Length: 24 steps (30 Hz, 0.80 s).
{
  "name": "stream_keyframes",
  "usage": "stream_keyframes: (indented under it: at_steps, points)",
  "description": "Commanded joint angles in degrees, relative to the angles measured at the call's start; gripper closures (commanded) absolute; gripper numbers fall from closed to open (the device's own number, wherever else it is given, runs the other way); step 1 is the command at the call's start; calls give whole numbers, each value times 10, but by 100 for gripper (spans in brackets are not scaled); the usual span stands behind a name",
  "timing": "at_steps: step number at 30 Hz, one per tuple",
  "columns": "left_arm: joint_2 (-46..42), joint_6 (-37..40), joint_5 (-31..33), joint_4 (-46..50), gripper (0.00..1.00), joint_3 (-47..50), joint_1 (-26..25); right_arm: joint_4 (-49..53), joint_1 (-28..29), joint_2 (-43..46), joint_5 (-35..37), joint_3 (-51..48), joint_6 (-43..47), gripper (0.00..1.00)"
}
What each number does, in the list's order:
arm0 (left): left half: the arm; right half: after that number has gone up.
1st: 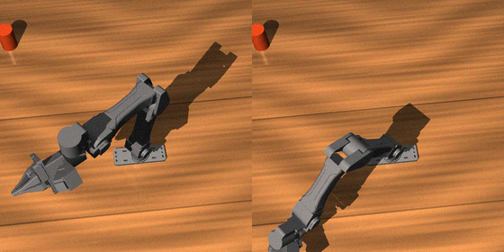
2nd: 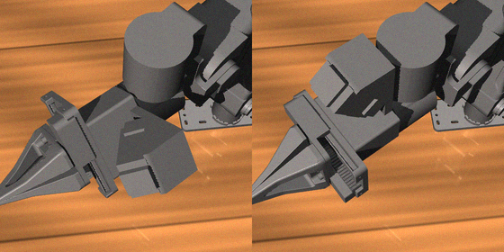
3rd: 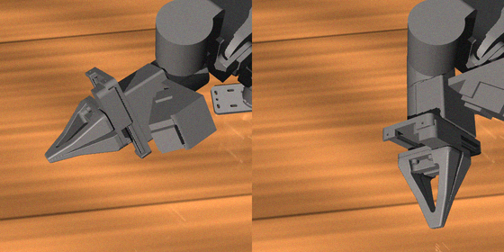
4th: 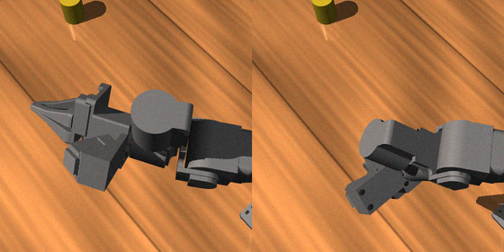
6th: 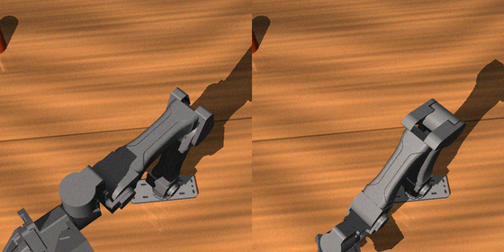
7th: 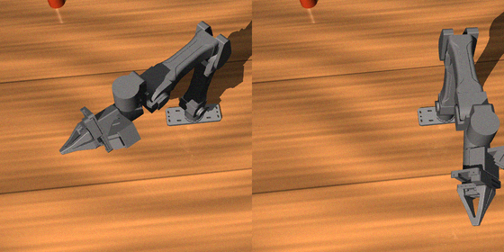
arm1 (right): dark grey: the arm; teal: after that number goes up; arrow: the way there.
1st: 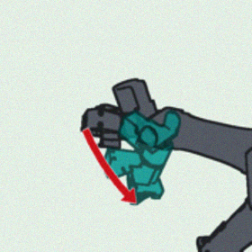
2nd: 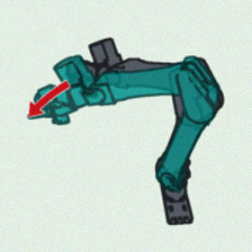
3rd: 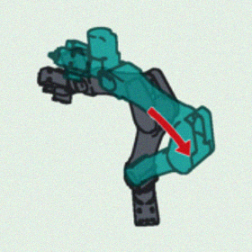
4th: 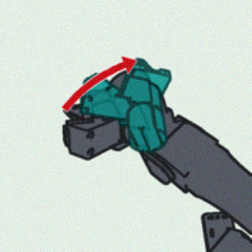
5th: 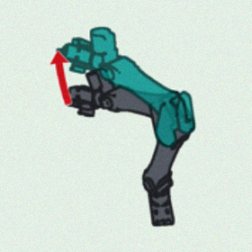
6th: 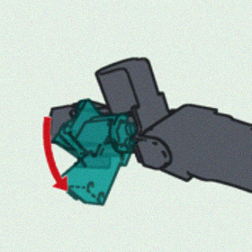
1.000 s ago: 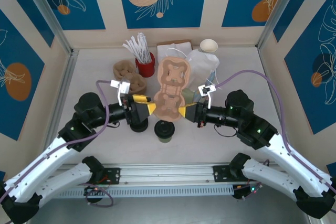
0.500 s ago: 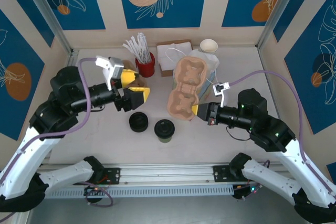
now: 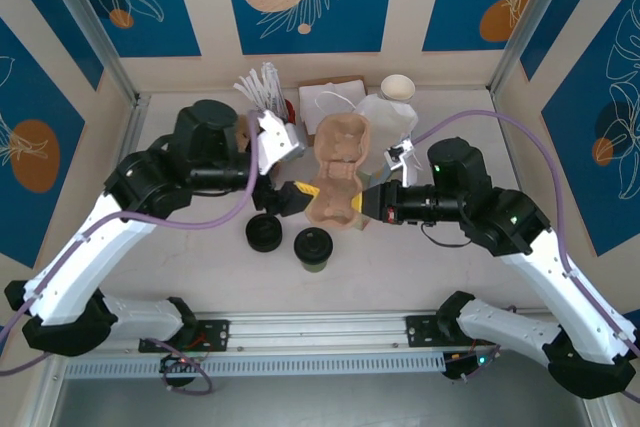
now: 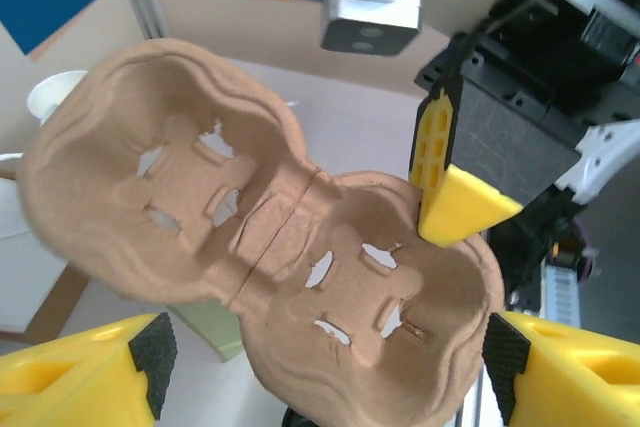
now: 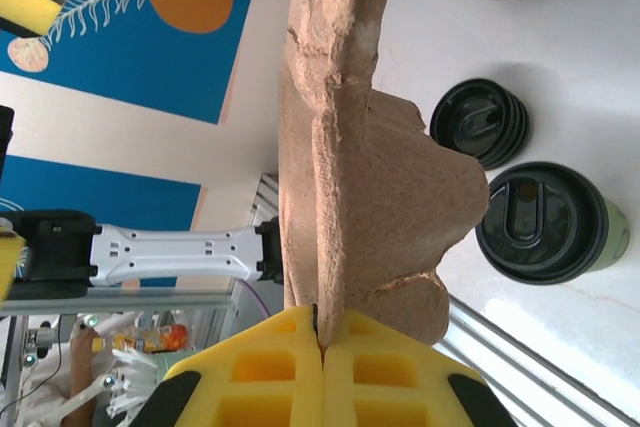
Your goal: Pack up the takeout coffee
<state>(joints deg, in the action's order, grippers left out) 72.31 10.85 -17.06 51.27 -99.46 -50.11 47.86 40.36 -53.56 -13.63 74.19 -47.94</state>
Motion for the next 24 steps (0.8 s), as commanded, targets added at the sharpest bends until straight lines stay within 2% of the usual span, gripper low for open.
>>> stream_keyframes:
  at_steps: [1,5,13,20,24]
  points:
    - [24,70,24,42,17,-28,-12,33,2,-9,-43,21,20,100]
    - [49,134,10,63,16,-33,-13,37,2,-22,-76,27,52,100]
    - [48,181,18,29,17,1,-12,32,2,-47,-120,50,76,100]
    - [53,194,69,48,32,-15,-14,13,1,-69,-117,52,93,100]
    - [63,196,91,75,34,-25,-15,-4,-1,-77,-128,48,101,100]
